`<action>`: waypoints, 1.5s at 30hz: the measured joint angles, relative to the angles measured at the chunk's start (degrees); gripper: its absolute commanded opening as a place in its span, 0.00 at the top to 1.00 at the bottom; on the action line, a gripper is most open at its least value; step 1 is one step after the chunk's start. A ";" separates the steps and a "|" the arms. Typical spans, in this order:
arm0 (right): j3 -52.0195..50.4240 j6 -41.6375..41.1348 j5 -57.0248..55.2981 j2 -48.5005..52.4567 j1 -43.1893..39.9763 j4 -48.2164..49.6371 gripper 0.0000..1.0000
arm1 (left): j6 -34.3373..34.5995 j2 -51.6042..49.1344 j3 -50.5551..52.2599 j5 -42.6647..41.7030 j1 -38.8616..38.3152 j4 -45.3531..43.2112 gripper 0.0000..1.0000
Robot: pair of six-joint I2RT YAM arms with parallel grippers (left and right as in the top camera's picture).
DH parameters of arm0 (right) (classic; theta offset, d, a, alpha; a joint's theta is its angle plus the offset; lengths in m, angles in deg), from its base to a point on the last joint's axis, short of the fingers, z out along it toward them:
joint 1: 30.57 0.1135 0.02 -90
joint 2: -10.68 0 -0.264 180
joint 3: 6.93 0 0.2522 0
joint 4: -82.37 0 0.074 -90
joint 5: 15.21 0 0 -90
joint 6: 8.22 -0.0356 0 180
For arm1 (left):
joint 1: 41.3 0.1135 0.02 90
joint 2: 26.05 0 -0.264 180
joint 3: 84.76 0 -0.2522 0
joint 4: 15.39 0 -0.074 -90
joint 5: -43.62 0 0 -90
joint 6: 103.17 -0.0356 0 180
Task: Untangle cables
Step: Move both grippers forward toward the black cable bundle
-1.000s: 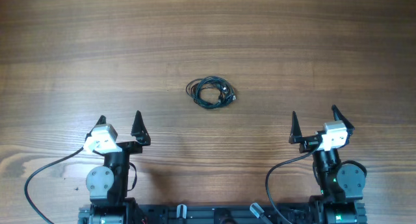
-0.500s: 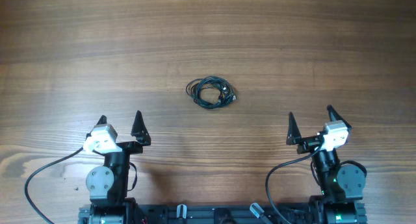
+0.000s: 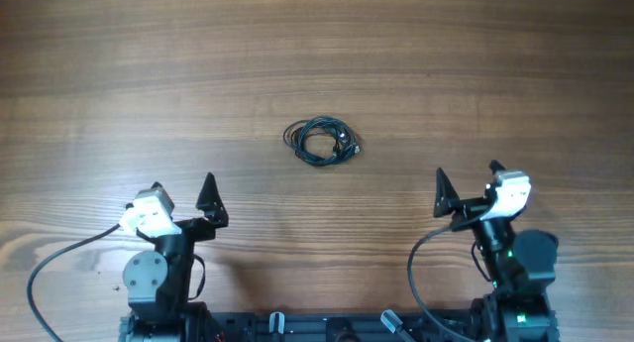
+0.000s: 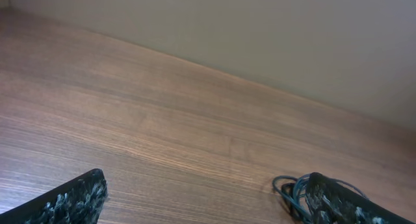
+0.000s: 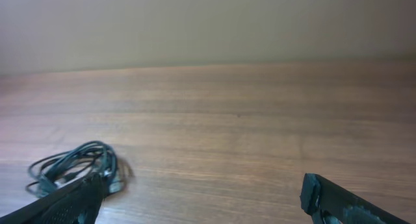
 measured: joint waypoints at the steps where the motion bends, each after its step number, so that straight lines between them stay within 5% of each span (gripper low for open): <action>1: 1.07 -0.24 0.44 1.66 0.00 -0.48 0.00 | 0.28 -0.61 -0.63 0.00 0.00 0.24 0.00; 16: 22.93 -0.76 4.83 29.57 0.00 -14.84 0.00 | 5.77 -24.39 -11.80 -1.64 -0.04 3.39 0.00; 24: 33.14 7.54 6.43 37.35 0.00 -27.89 0.00 | 6.21 -40.13 -29.53 -4.57 -0.04 20.02 0.00; 28: 37.66 6.16 8.94 37.66 0.00 -25.05 0.00 | 6.36 -46.56 -39.23 -6.01 -0.04 29.73 0.00; 36: 38.01 0.81 11.58 38.51 0.00 -19.67 0.00 | 6.38 -47.69 -40.65 -11.04 -0.04 20.31 0.00; 45: 46.60 -1.33 8.26 46.42 0.00 -36.52 0.00 | 6.40 -57.86 -45.57 -11.80 -6.43 16.72 0.00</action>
